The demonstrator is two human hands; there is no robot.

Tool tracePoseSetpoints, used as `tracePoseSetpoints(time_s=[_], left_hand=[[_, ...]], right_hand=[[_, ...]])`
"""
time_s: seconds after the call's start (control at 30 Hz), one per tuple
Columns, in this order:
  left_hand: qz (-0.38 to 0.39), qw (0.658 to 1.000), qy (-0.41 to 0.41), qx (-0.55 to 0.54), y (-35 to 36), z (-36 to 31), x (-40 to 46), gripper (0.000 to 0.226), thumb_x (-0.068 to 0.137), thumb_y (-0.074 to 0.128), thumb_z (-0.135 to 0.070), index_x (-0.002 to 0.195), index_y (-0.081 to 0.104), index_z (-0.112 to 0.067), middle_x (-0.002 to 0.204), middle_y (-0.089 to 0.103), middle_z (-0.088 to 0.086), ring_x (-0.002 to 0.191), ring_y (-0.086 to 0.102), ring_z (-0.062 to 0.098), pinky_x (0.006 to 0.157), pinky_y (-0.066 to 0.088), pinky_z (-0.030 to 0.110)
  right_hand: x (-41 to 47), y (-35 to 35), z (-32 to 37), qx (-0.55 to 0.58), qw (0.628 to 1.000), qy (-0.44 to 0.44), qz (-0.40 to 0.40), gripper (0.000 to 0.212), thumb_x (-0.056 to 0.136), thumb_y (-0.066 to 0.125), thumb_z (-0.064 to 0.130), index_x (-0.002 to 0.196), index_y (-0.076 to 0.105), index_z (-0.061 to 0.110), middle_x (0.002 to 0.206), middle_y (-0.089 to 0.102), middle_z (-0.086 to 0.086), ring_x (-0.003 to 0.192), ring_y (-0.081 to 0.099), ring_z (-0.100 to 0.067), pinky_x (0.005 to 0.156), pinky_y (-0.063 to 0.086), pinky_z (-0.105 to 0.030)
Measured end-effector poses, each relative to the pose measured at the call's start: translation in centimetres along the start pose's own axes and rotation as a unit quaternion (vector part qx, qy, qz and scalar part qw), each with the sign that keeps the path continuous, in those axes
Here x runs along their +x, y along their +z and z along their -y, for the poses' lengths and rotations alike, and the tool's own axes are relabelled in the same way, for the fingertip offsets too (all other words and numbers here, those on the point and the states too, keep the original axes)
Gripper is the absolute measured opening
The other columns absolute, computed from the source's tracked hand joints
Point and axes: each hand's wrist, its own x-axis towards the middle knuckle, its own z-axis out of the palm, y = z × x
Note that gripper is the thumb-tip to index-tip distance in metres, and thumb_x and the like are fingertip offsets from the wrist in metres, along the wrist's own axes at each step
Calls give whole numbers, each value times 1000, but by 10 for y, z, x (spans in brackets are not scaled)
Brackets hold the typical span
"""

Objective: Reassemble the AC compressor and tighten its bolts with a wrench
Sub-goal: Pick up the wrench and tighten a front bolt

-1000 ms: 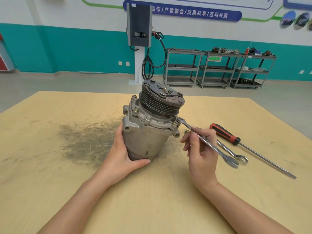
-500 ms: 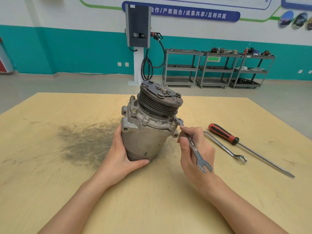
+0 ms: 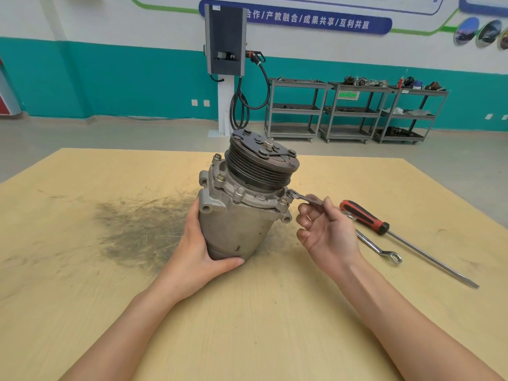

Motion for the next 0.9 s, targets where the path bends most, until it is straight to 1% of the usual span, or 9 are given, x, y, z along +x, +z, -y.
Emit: tracePoseSetpoints(time_s=[0.1,0.23,0.33,0.43,0.53,0.6,0.67,0.8,0.9], left_hand=[[0,1000,0,2,0,0,0,123,52,86,-57,145,8,-33,151,31,-7,138,34,6,116,33,40],[0,1000,4,5,0,1,1,121,56,88,-53,145,8,-33,152,30,-7,138,34,6,117,32,39],[-3,1000,7,3,0,2,1,122,56,88,-51,145,7,-36,151,30,-9,137,33,4,116,32,34],[-5,1000,9,5,1,3,1,120,57,90,-48,144,8,-36,151,31,-10,136,35,3,112,32,29],[-6,1000,9,8,1,3,1,120,57,89,-49,144,7,-38,151,30,-10,135,34,3,111,32,27],[-7,1000,9,10,1,3,1,120,57,89,-50,144,7,-38,152,29,-10,135,33,3,110,31,25],[-7,1000,10,9,1,4,2,120,57,89,-50,144,7,-38,151,30,-11,135,34,2,109,31,24],[-8,1000,11,8,2,4,1,121,57,89,-48,145,7,-36,151,30,-11,135,33,1,111,30,24],[-11,1000,13,10,2,4,1,121,58,90,-46,145,7,-36,150,30,-11,134,33,1,109,30,23]], right_hand=[[10,1,5,3,1000,11,-5,34,105,30,33,90,55,16,61,56,1,48,44,-9,39,35,-18],[14,0,11,-16,1000,-19,5,31,105,31,32,88,53,18,59,52,3,47,42,-9,41,34,-18],[7,-2,2,-44,997,-68,0,29,105,32,33,91,53,18,60,53,2,49,42,-10,43,34,-20],[-4,-1,-7,-72,987,-144,-12,29,103,36,36,91,56,18,60,55,0,50,43,-12,44,35,-20],[-17,1,-12,-129,960,-247,-11,26,98,45,40,88,59,21,62,57,-2,51,45,-12,46,36,-20],[-25,3,-16,-200,927,-317,-16,24,100,47,37,84,59,25,63,59,-3,51,47,-14,46,38,-21],[-31,6,-19,-265,891,-367,-15,21,98,47,36,83,58,26,65,60,-3,54,50,-17,46,39,-23],[-35,6,-20,-333,850,-408,-6,16,97,47,34,89,58,26,72,61,-2,59,51,-19,54,42,-22],[-33,5,-16,-352,837,-418,-6,17,98,46,32,93,59,21,75,62,0,61,52,-20,56,42,-24]])
